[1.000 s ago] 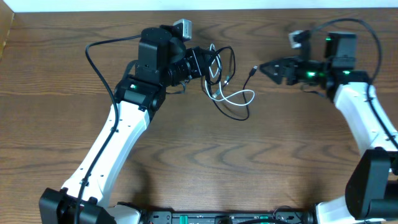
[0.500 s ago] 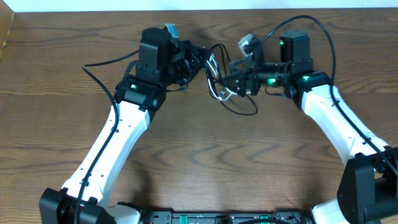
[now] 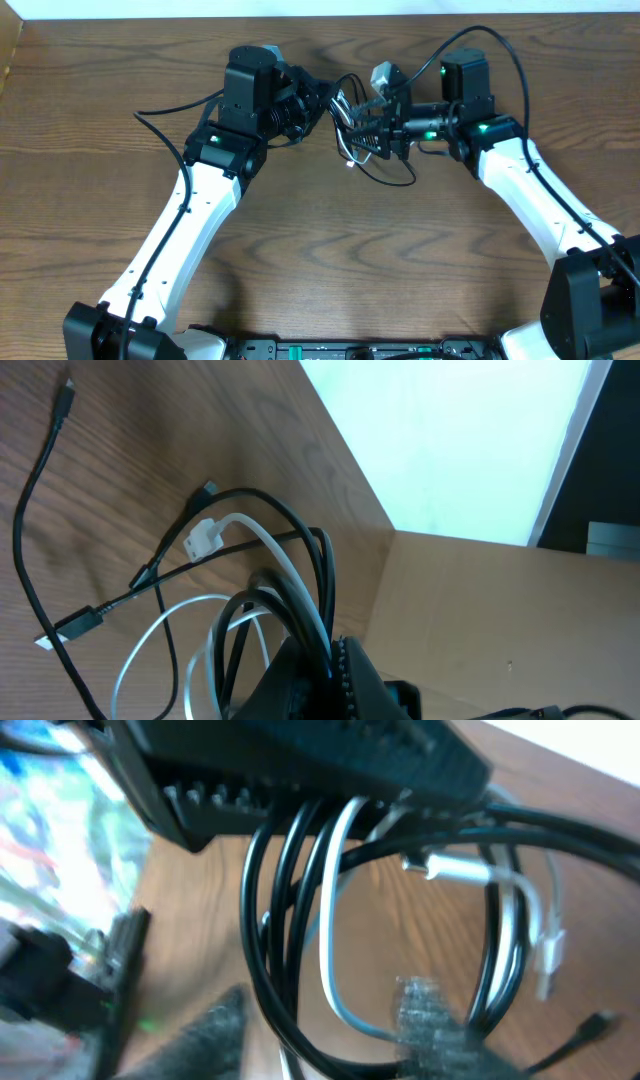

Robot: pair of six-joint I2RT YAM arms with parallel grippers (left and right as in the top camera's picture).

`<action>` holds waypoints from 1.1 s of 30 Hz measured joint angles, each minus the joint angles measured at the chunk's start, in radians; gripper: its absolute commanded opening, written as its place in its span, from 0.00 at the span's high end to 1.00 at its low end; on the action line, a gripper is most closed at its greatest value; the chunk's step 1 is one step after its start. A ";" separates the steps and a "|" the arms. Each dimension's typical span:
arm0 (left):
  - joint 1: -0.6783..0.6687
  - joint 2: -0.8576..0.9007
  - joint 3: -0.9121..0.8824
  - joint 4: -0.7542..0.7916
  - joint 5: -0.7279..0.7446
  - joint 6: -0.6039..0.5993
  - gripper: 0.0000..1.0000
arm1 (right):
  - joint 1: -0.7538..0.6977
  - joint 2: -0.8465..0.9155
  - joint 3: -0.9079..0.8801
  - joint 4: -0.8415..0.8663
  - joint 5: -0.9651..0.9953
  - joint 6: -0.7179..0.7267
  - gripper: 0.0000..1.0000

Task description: Untangle cables

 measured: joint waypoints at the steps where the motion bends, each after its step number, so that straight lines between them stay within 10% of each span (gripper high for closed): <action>1: 0.000 0.000 0.000 0.000 0.000 -0.003 0.92 | 0.008 0.000 0.000 -0.001 0.009 -0.005 0.89; 5: 0.000 0.000 0.000 -0.006 -0.009 -0.014 0.83 | 0.040 0.000 0.000 -0.002 0.053 -0.021 0.99; 8: 0.000 0.000 0.002 -0.062 -0.032 0.040 0.28 | 0.029 0.000 0.000 -0.007 0.075 -0.006 0.99; 10: 0.000 0.000 0.005 -0.132 -0.057 0.108 0.11 | 0.007 0.000 0.000 -0.008 0.093 0.022 0.99; 33: -0.004 0.015 0.005 -0.248 -0.202 0.658 0.06 | -0.051 0.000 0.000 -0.189 0.122 0.149 0.99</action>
